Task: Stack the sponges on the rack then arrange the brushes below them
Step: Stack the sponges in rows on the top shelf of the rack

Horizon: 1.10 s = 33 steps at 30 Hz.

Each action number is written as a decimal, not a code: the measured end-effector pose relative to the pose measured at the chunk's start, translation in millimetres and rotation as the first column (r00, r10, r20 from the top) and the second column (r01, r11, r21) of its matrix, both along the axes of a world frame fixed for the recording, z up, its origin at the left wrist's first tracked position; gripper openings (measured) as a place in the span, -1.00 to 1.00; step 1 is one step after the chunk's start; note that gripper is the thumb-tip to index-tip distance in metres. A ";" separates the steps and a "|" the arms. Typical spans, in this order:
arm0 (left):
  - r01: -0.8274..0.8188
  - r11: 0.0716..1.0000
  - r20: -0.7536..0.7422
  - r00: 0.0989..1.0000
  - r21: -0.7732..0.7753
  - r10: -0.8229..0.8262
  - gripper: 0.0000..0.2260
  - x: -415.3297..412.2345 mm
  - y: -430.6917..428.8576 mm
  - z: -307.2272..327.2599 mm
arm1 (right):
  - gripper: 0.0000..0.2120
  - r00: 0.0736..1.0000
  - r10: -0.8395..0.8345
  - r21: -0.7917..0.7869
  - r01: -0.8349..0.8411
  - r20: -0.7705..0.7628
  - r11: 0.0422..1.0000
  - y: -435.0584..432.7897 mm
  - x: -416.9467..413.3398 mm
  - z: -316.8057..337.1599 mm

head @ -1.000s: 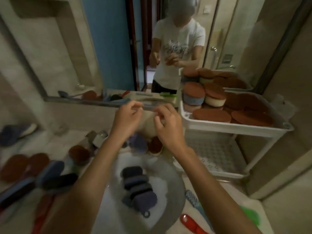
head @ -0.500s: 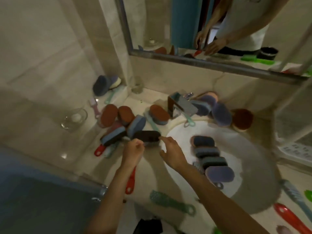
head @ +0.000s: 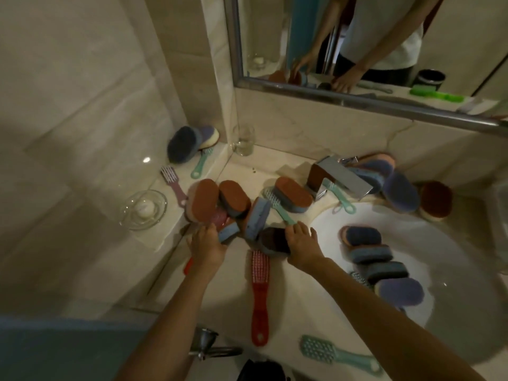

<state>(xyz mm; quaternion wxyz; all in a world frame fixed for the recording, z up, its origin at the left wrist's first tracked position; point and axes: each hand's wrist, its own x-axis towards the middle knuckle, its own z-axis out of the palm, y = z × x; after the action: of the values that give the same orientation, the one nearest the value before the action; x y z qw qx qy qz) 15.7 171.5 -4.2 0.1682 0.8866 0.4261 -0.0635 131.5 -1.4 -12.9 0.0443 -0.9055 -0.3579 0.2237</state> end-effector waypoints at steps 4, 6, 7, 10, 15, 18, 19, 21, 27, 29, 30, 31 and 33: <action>-0.013 0.995 -0.006 1.000 -0.101 0.013 -0.35 -1.5 5.4 -6.1 | -0.45 0.997 -0.077 0.051 0.078 -0.024 0.996 -4.3 -9.1 2.7; -0.047 0.988 0.027 0.998 -0.147 0.051 -0.43 -1.7 6.4 -5.7 | -0.46 0.981 -0.146 0.098 0.159 -0.128 0.982 -7.8 -14.5 9.5; -0.035 0.988 0.035 0.999 -0.153 0.041 -0.49 -2.2 6.7 -5.6 | -0.48 0.953 -0.207 0.123 0.238 -0.219 0.963 -9.6 -17.1 11.9; 0.028 0.983 0.058 0.998 -0.182 -0.018 -0.59 -5.9 6.9 -5.9 | -0.64 0.822 -0.398 0.122 0.481 -0.407 0.868 -14.6 -20.5 11.3; 0.088 0.978 0.075 0.994 -0.187 -0.075 -0.37 -5.9 4.9 -5.9 | -0.69 0.684 -0.641 0.148 0.716 -0.348 0.683 -20.2 -33.4 -0.1; 0.128 0.982 0.032 0.992 -0.136 -0.125 -0.28 -3.5 1.5 -5.2 | -0.55 0.741 -0.602 0.209 0.666 -0.298 0.716 -15.3 -41.9 2.4; 0.129 0.985 0.001 0.992 -0.115 -0.130 -0.27 -2.9 0.2 -5.4 | -0.48 0.767 -0.574 0.188 0.633 -0.287 0.751 -12.4 -45.1 1.6; 0.114 0.991 -0.048 0.992 -0.074 -0.117 -0.28 -2.0 -2.8 -4.2 | -0.35 0.803 -0.540 0.105 0.577 -0.253 0.810 -6.5 -50.9 -1.2; 0.037 0.998 -0.019 0.999 0.045 -0.036 -0.32 -8.7 -14.4 17.2 | -0.21 0.857 -0.490 0.113 0.509 -0.161 0.853 3.0 -55.1 -1.7; -0.016 0.997 0.049 0.999 0.075 0.013 -0.32 -11.9 -17.7 23.4 | -0.32 0.896 -0.422 0.142 0.440 -0.139 0.887 3.4 -56.9 -0.8; -0.047 0.997 0.102 0.994 0.066 0.040 -0.32 -12.5 -19.7 27.1 | -0.35 0.904 -0.399 0.128 0.418 -0.151 0.899 3.0 -58.8 -1.1; -0.074 0.996 0.165 0.984 0.040 0.066 -0.32 -12.2 -22.0 31.5 | -0.34 0.909 -0.383 0.106 0.402 -0.164 0.909 2.5 -61.3 -2.3; -0.101 0.994 0.281 0.953 -0.050 0.111 -0.31 -10.2 -27.4 42.0 | -0.29 0.907 -0.381 0.084 0.400 -0.181 0.913 1.0 -64.3 -5.8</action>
<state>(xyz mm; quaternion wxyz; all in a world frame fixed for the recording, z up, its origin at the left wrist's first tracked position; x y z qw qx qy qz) 5.5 144.1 37.8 0.2460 0.8594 0.4433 0.0659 67.3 -0.4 -18.7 0.1709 -0.9335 -0.1771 0.2609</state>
